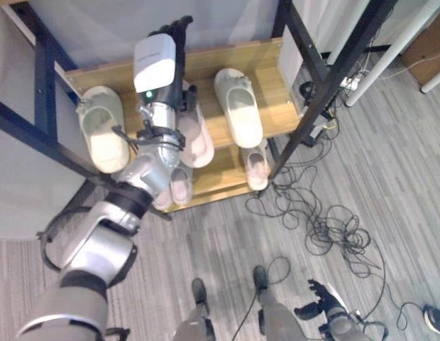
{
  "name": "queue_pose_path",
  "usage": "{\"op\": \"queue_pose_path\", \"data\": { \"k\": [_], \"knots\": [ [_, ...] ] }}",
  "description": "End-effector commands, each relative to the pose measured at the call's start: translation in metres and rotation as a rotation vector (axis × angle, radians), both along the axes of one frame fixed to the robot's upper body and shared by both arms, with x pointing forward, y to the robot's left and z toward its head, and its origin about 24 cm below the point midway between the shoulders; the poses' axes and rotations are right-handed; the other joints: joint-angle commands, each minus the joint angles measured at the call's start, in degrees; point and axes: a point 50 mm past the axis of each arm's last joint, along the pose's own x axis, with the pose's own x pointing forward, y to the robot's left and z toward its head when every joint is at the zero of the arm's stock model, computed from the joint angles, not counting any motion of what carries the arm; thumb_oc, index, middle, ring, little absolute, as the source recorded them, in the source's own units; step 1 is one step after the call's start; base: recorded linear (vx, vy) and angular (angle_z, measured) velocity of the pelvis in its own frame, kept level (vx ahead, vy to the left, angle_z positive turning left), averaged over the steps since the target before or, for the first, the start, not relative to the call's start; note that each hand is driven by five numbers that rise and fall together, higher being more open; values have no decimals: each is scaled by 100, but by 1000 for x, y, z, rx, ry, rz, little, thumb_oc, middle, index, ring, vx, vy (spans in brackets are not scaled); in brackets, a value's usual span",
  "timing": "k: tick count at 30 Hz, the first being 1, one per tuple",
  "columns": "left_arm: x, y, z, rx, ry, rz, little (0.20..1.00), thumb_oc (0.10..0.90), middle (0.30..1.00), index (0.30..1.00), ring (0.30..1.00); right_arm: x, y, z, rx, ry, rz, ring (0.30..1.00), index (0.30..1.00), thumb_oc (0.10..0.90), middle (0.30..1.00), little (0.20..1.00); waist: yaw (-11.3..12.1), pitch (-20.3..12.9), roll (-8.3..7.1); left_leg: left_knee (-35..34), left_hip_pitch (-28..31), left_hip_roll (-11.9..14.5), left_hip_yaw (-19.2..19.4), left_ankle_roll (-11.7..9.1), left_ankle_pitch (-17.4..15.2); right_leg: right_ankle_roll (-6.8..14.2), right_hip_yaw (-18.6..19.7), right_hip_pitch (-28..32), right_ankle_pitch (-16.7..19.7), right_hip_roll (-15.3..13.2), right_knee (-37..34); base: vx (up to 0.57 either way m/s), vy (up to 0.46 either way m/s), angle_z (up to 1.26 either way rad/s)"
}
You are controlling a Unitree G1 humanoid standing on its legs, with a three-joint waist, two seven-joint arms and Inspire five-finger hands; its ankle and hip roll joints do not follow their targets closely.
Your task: Arrange the slippers neatly on the shoe rack.
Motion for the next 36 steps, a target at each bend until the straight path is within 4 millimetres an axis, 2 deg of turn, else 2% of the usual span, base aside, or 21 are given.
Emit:
{"op": "queue_pose_path", "data": {
  "k": [1,5,6,8,10,13,21,27,29,32,33,34,36],
  "knots": [
    [-11,-5,76,4,-270,-24,900,800,900,900,900,1,-25,8,-82,-15,19,900,900,800,900,900,172,-66,245,-35,212,-107,-525,85,-568,357,-315,157,-468,54,208,0,0,0],
    [-8,-7,69,8,-237,-23,900,800,900,900,900,-1,-25,7,-78,-9,12,900,900,800,900,900,180,-37,226,-35,170,-118,-540,91,-556,351,-328,130,-469,58,212,0,0,0],
    [-7,-7,62,0,-214,-25,900,800,900,900,900,5,-24,9,-73,-18,19,900,900,800,900,900,229,-31,217,-35,154,-121,-559,92,-548,345,-345,133,-477,61,207,0,0,0],
    [-7,-17,51,-62,-201,-48,900,800,900,900,900,7,-18,9,-65,-28,27,900,900,800,900,900,269,-47,199,-35,147,-135,-600,99,-558,334,-374,148,-497,55,211,18,-23,2],
    [-6,-18,50,-81,-194,-47,900,800,900,900,900,7,-17,9,-64,-37,29,900,900,800,900,900,251,-46,198,-35,148,-138,-596,106,-560,334,-371,142,-496,52,217,3,7,4],
    [-6,-9,45,-106,-182,-30,900,800,900,900,900,5,-15,9,-63,-43,26,900,900,800,900,900,257,-45,196,-35,155,-140,-576,108,-562,336,-373,148,-499,53,214,0,0,0],
    [-6,-2,25,-102,-140,-7,900,800,900,900,900,7,-13,10,-64,-59,32,900,900,800,900,900,292,-70,173,-35,170,-130,-582,112,-580,321,-393,169,-545,65,215,1,0,0],
    [-5,4,28,-46,-145,47,900,800,900,900,900,9,-13,11,-68,-66,40,900,900,800,900,900,297,-75,150,-35,151,-111,-582,106,-575,321,-405,149,-533,77,206,0,0,0],
    [1,6,30,-8,-127,87,900,800,900,900,900,16,-15,15,-89,-81,50,900,900,800,900,900,271,-46,135,-35,74,-95,-577,102,-546,336,-388,64,-491,96,205,0,0,0],
    [3,12,48,-8,-155,120,900,800,900,900,900,20,-17,18,-101,-97,57,900,900,800,900,900,230,-28,112,-35,-9,-90,-537,103,-528,356,-348,-25,-418,110,158,-13,1,-5],
    [3,12,49,-8,-156,120,900,800,900,900,900,20,-17,18,-100,-98,57,900,900,800,900,900,234,-27,108,-35,-14,-90,-534,103,-527,357,-345,-30,-415,110,156,-10,12,-8],
    [3,12,60,-16,-180,120,900,800,900,900,900,19,-18,17,-100,-95,51,900,900,800,900,900,207,-24,110,-35,-70,-95,-509,106,-508,365,-331,-76,-379,117,129,-7,20,-6],
    [2,10,68,-16,-193,115,900,800,900,900,900,17,-17,16,-97,-87,48,900,900,800,900,900,190,-21,119,-35,-109,-95,-479,110,-498,371,-311,-121,-356,109,117,-2,19,-4]
  ]
}}
